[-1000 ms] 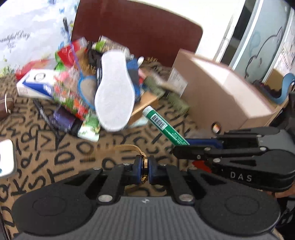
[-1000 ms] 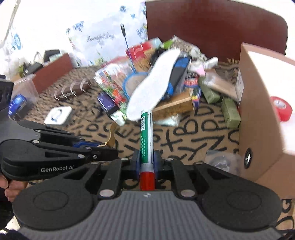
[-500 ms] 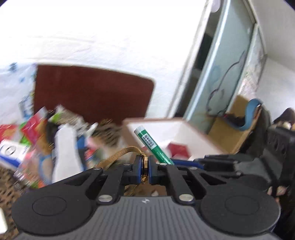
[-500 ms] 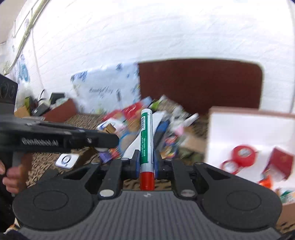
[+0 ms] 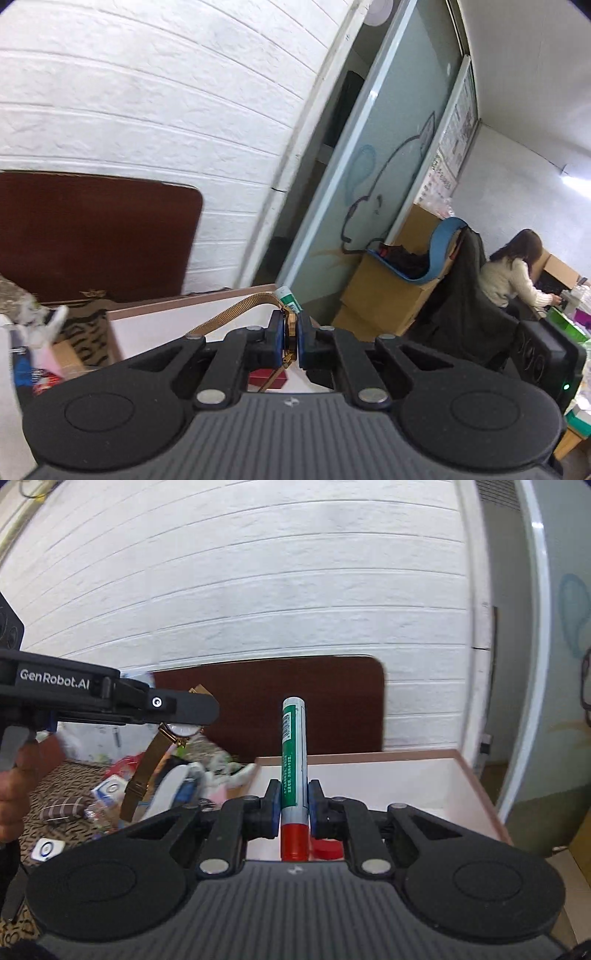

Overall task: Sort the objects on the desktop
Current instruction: 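Carry the watch with the left tool and marker with the right tool to the box, then release the watch and green marker into the white box with both tools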

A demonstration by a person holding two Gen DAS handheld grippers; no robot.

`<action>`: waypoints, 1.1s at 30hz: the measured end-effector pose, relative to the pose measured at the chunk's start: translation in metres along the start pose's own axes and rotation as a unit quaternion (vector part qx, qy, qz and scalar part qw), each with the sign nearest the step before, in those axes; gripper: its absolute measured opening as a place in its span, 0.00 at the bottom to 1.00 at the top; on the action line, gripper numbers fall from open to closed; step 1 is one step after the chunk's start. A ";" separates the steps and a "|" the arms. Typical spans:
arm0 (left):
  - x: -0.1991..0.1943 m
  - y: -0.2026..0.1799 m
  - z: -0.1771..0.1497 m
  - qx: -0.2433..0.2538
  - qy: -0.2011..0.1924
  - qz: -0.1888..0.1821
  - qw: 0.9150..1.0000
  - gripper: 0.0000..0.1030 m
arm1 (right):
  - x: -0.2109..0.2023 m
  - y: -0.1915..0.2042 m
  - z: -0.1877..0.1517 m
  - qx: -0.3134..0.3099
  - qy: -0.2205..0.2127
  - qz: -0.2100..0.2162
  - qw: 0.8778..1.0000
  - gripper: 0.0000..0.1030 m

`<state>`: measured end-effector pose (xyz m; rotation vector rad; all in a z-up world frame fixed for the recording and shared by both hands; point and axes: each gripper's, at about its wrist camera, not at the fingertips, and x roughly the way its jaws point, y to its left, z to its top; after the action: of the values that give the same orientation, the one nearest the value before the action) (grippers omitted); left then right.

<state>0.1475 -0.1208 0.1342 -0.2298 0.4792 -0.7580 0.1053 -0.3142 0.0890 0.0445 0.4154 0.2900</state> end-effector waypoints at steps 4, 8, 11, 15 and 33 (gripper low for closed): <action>0.036 -0.003 -0.006 0.002 0.024 -0.011 1.000 0.05 | 0.014 -0.030 -0.008 0.014 0.021 -0.025 0.999 0.13; 0.069 0.011 -0.023 -0.014 0.057 -0.002 0.998 0.05 | 0.034 -0.046 -0.026 0.025 0.055 -0.035 0.998 0.13; 0.093 0.024 -0.038 -0.020 0.090 0.014 0.996 0.05 | 0.054 -0.055 -0.040 0.034 0.086 -0.034 0.995 0.13; 0.115 0.039 -0.053 -0.022 0.129 0.033 0.991 0.05 | 0.079 -0.056 -0.057 0.017 0.132 -0.033 0.990 0.13; 0.148 0.060 -0.073 -0.010 0.192 0.056 0.980 0.57 | 0.124 -0.051 -0.071 -0.050 0.255 -0.018 0.966 0.15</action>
<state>0.2398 -0.1851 -0.0004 -0.0719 0.8598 -0.6881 0.1982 -0.3284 -0.0299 -0.1407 0.9109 0.2853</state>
